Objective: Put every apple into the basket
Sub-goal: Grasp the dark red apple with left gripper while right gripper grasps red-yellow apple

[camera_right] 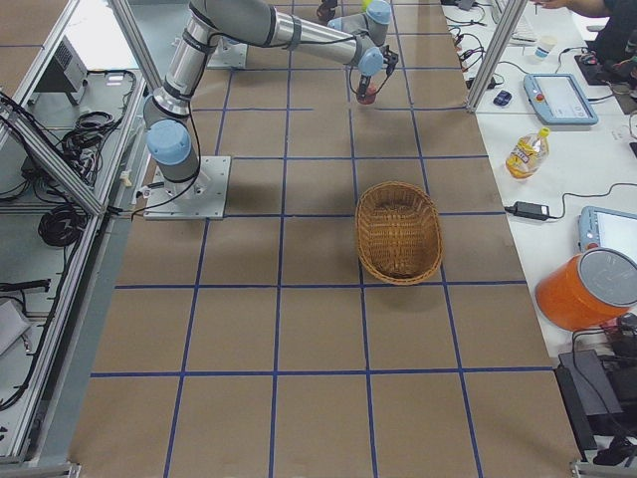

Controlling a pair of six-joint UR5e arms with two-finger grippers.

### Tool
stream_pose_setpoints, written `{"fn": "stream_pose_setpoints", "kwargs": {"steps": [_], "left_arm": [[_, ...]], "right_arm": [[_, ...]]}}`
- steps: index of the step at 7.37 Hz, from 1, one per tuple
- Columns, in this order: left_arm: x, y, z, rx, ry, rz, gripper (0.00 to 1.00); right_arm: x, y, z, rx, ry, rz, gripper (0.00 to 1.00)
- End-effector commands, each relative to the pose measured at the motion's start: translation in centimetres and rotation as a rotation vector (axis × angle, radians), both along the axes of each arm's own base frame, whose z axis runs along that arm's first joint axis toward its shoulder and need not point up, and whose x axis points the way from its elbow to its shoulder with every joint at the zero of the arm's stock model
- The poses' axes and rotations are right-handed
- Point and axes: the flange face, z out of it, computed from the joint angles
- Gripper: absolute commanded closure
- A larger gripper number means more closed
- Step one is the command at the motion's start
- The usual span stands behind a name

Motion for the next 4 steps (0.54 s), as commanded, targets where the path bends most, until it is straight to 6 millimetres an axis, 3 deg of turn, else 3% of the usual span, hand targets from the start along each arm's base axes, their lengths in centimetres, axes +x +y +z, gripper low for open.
{"fn": "stream_pose_setpoints", "kwargs": {"steps": [1, 2, 4], "left_arm": [[-6.5, -2.0, 4.8, 0.029, -0.075, -0.106, 1.00], [-13.8, -3.4, 7.5, 0.037, -0.055, -0.093, 1.00], [-31.9, -6.3, 9.0, -0.047, 0.009, -0.013, 1.00]], "right_arm": [[-10.3, -1.6, 7.2, 0.064, 0.016, -0.044, 1.00], [-15.7, -2.2, 8.2, 0.099, 0.022, -0.015, 1.00], [-27.6, -3.6, 9.4, 0.097, 0.104, 0.057, 1.00]]}}
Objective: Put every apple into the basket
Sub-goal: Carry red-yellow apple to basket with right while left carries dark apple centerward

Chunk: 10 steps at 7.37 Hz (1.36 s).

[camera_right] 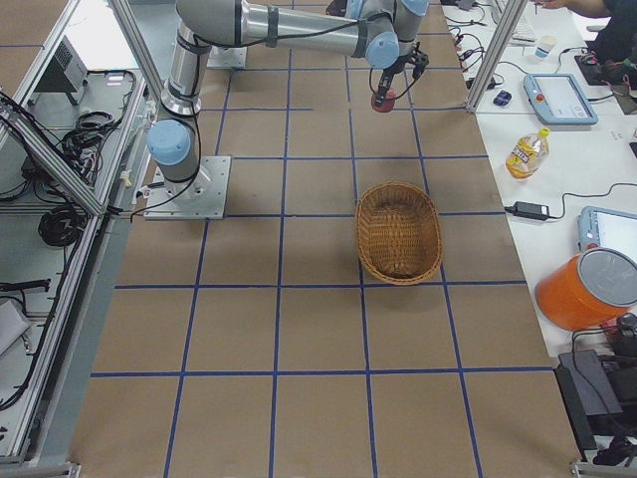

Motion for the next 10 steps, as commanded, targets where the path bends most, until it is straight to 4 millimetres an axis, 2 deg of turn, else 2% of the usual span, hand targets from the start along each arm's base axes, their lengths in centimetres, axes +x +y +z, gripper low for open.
{"fn": "stream_pose_setpoints", "kwargs": {"steps": [1, 2, 3, 4, 6, 7, 8, 9, 10], "left_arm": [[-18.5, -2.5, 4.5, -0.135, 0.040, -0.015, 1.00], [-24.1, -2.8, 4.7, -0.141, 0.062, 0.003, 1.00], [-29.6, -2.5, 3.9, -0.145, 0.098, -0.020, 1.00], [-33.5, -1.9, 1.8, -0.124, 0.117, -0.038, 1.00], [-36.7, -1.7, -0.7, -0.129, 0.124, -0.058, 1.00], [-38.4, -1.5, -1.6, -0.168, 0.135, -0.084, 1.00], [-39.2, -1.3, -2.6, -0.175, 0.133, -0.073, 0.31], [-39.5, -1.1, -4.0, -0.160, 0.130, -0.068, 0.00], [-39.6, -1.3, -4.3, -0.159, 0.128, -0.080, 0.00]], "right_arm": [[-13.4, -1.0, 0.7, 0.013, 0.060, 0.133, 1.00], [-18.6, -1.0, 0.3, 0.023, 0.050, 0.188, 1.00], [-23.6, -1.0, -0.2, 0.019, 0.037, 0.222, 1.00], [-27.7, -1.3, -1.4, -0.001, 0.037, 0.282, 1.00], [-36.2, -2.5, -6.1, -0.055, 0.062, 0.367, 1.00], [-38.8, -2.5, -7.9, -0.057, 0.059, 0.390, 1.00], [-39.9, -2.4, -8.9, -0.050, 0.055, 0.394, 1.00], [-41.5, -2.6, -10.0, -0.071, 0.074, 0.393, 1.00], [-41.9, -2.9, -11.8, -0.064, 0.066, 0.390, 1.00]]}}
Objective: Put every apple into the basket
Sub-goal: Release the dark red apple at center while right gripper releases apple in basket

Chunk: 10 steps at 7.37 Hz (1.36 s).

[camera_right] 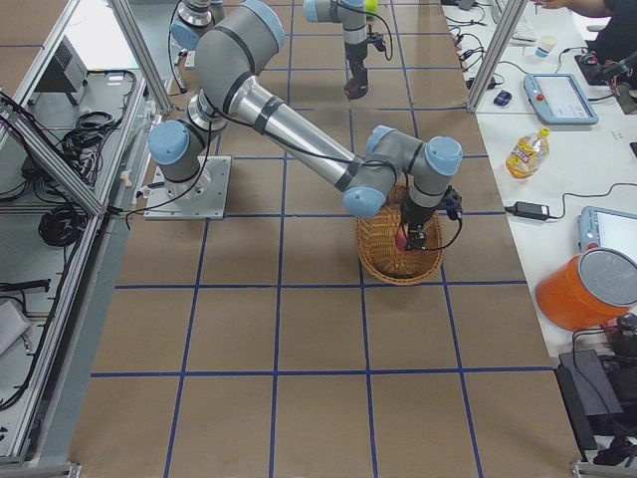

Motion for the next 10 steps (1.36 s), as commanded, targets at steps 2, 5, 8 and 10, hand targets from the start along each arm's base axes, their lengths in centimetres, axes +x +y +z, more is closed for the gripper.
{"fn": "stream_pose_setpoints", "kwargs": {"steps": [2, 5, 8, 10], "left_arm": [[-0.4, -0.1, -1.1, -0.005, -0.014, -0.062, 0.00], [3.1, -1.8, 4.0, -0.117, -0.063, -0.140, 0.00], [15.3, -3.5, 11.8, -0.091, -0.118, -0.159, 0.00], [26.6, -2.9, 16.4, -0.047, -0.151, -0.202, 0.00]], "right_arm": [[-1.8, -0.1, -3.4, 0.019, -0.015, -0.008, 0.24], [-1.2, 0.8, -0.8, 0.064, -0.040, -0.011, 0.00], [9.7, 1.5, 7.2, 0.082, -0.096, 0.013, 0.00], [22.6, 1.2, 11.4, 0.034, -0.065, -0.025, 0.00]]}}
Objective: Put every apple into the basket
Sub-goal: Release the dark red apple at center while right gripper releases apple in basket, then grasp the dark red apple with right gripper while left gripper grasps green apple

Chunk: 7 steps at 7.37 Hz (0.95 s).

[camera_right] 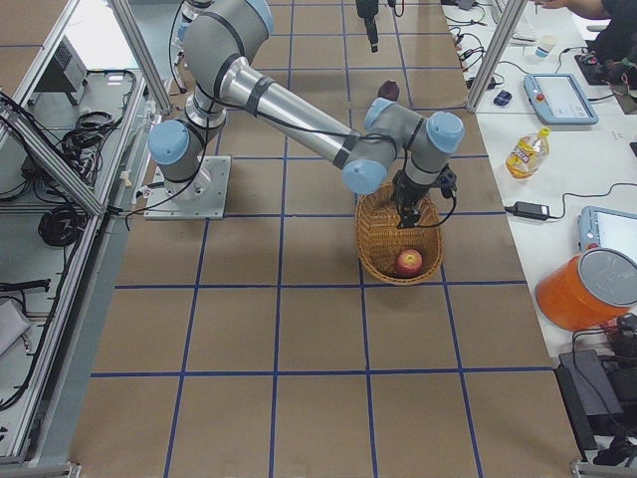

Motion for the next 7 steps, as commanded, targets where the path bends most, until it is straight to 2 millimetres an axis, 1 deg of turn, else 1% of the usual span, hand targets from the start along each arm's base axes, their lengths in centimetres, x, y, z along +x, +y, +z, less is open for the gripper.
{"fn": "stream_pose_setpoints", "kwargs": {"steps": [1, 2, 3, 4, 5, 6, 7], "left_arm": [[10.9, 0.9, 3.4, 0.064, -0.037, -0.016, 0.00], [16.7, 1.2, 2.9, 0.121, -0.069, -0.109, 0.00], [24.3, 1.7, 1.9, 0.151, -0.051, -0.037, 0.00], [28.5, 2.3, -0.1, 0.169, -0.045, -0.120, 0.00], [30.3, 1.6, -0.9, 0.165, -0.071, -0.233, 0.00], [33.8, 1.2, -2.3, 0.145, -0.090, -0.245, 0.00], [38.0, 0.8, -4.6, 0.122, -0.114, -0.262, 0.00]], "right_arm": [[15.0, 0.1, 2.9, -0.040, 0.021, -0.058, 0.00], [20.7, 0.4, 2.6, -0.049, 0.015, -0.085, 0.00], [24.7, 0.7, 2.6, -0.066, -0.042, -0.139, 0.00], [27.4, 0.5, 1.8, -0.077, -0.089, -0.184, 0.00], [30.3, 0.6, 0.3, -0.057, -0.100, -0.148, 0.00], [34.8, 0.6, -1.6, -0.090, -0.110, -0.060, 0.00], [39.1, 0.8, -3.6, -0.127, -0.110, 0.029, 0.00]]}}
